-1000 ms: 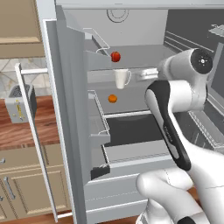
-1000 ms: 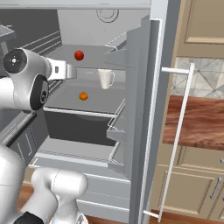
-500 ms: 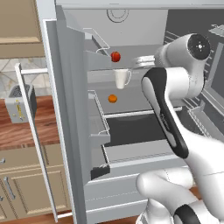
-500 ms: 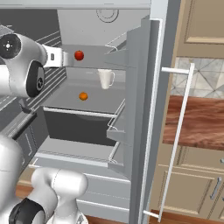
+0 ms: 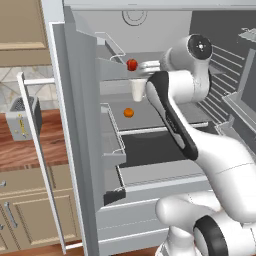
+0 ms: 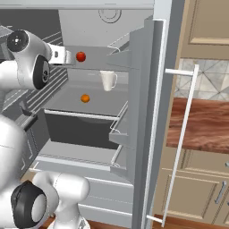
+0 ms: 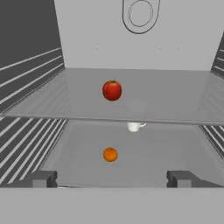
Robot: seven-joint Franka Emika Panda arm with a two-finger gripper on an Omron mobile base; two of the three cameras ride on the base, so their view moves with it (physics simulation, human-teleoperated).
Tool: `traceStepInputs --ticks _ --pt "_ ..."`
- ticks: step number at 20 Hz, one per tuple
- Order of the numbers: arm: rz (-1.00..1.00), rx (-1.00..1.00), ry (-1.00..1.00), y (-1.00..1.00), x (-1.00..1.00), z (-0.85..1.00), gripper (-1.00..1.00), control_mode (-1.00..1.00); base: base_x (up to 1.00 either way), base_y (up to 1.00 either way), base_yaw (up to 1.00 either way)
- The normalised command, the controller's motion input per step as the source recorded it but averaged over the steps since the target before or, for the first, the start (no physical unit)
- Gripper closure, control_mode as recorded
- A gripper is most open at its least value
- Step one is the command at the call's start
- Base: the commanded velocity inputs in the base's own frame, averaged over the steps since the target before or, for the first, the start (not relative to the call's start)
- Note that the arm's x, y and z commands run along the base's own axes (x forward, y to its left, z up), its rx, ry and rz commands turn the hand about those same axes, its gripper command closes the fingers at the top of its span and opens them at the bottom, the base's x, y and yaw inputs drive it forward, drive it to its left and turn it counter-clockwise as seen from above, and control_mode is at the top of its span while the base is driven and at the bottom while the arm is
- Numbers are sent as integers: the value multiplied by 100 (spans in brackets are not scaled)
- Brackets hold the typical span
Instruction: Pick the apple and tangerine from the fridge and place them on the plate next to the blender to make a fruit smoothie.
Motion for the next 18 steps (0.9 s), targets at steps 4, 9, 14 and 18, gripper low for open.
traceStepInputs --ticks 4,9,14,18 --pt "0 0 8 1 64 -18 -100 -100 0 0 0" --pt "0 0 1 3 54 -9 -100 -100 0 0 0" --pt "0 0 0 7 60 -16 -100 -100 0 0 0" --pt "0 0 0 15 60 -11 -100 -100 0 0 0"
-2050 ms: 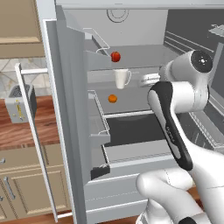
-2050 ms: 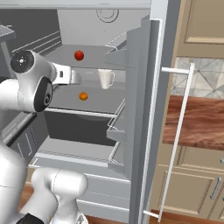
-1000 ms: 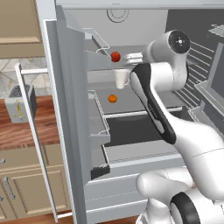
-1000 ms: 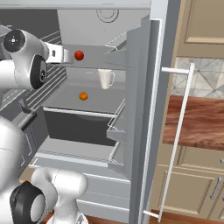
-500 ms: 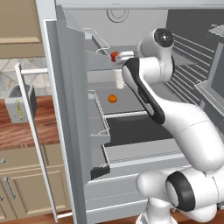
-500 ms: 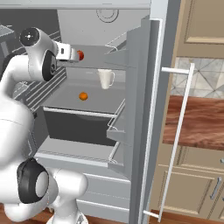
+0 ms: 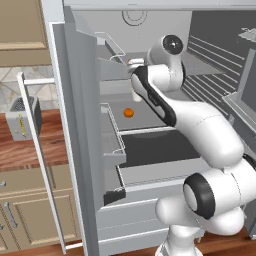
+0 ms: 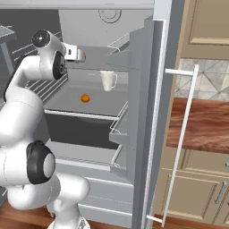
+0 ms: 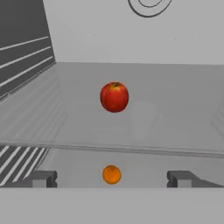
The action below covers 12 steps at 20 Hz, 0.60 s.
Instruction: Pick the apple and tangerine from the fridge and place them on the plate next to the blender to make a fruit smoothie.
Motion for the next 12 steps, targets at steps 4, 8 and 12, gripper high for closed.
traceStepInputs --ticks 4,8,12 --pt "0 0 0 6 51 -6 -100 -100 0 0 0" --pt "0 0 0 0 34 -3 -100 -100 0 0 0" --pt "0 0 0 0 38 -6 -100 -100 0 0 0"
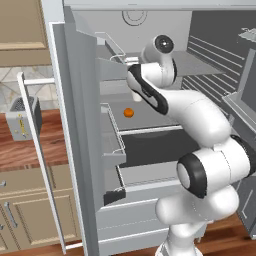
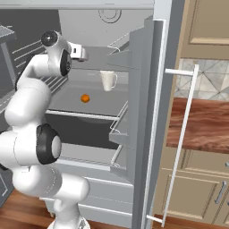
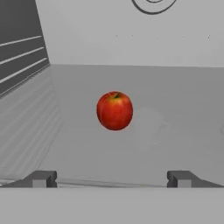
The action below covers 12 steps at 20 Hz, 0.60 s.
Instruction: Pick the apple and tangerine from the fridge and place them on the plate next to the blender to make a fruit smoothie.
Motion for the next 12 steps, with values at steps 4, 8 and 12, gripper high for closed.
traceStepInputs --ticks 4,8,12 --pt "0 0 0 3 45 -7 -100 -100 0 0 0" --pt "0 0 0 6 45 -9 -100 -100 0 0 0" --pt "0 0 1 10 42 -7 -100 -100 0 0 0"
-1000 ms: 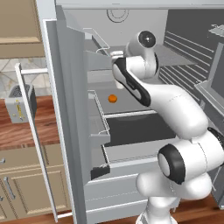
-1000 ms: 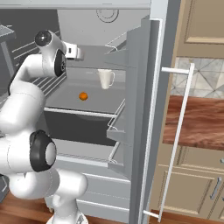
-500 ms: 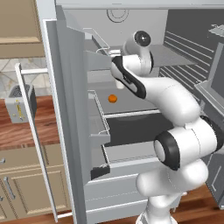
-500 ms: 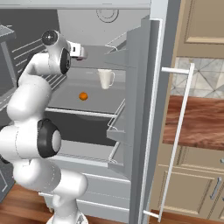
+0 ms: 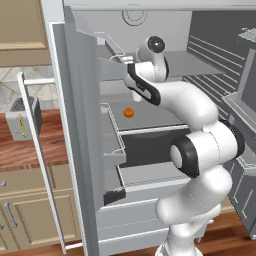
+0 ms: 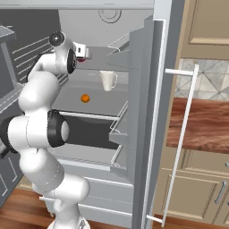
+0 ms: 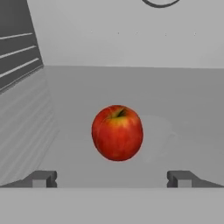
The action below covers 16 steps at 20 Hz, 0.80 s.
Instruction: Pick the apple and tangerine from the fridge and place them on the plate next to the blender to make a fruit smoothie.
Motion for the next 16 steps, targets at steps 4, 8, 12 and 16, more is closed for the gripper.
traceStepInputs --ticks 4,8,12,16 --pt "0 0 2 12 52 -12 -100 -100 0 0 0" --pt "0 0 1 4 50 -13 -100 -100 0 0 0" --pt "0 0 0 0 44 -14 -100 -100 0 0 0" --pt "0 0 0 0 21 -33 100 -100 0 0 0"
